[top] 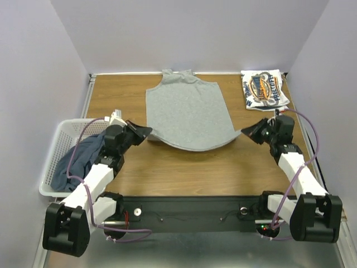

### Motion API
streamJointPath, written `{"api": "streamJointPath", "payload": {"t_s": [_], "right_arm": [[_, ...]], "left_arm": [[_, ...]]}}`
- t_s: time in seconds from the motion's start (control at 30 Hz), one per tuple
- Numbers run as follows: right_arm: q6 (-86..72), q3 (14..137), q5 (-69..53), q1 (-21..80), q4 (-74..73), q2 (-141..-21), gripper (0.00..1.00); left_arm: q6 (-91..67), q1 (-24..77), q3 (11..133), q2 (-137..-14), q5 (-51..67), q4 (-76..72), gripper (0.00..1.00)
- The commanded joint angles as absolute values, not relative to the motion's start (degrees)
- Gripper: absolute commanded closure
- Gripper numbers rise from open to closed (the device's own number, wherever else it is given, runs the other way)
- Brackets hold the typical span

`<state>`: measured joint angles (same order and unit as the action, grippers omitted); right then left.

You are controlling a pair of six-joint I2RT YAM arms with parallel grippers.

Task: Fold and stack the tank tops
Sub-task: Flatten the tank top out

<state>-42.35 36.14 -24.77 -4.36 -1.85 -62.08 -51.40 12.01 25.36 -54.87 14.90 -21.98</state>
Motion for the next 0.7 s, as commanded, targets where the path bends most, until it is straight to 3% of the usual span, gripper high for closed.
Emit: {"api": "streamJointPath", "payload": {"t_s": [0.0,0.67], "right_arm": [[-37.80,31.12,-21.19,-4.22,-12.64,-57.93,1.00],[-40.25,23.64,-12.13,-4.22,-24.34,-53.43,1.00]], "left_arm": [[-52.91,14.76,22.16,-52.83,10.29,-10.82,1.00],[-56.17,23.12,19.60,-43.24,3.34,10.28,1.00]]}}
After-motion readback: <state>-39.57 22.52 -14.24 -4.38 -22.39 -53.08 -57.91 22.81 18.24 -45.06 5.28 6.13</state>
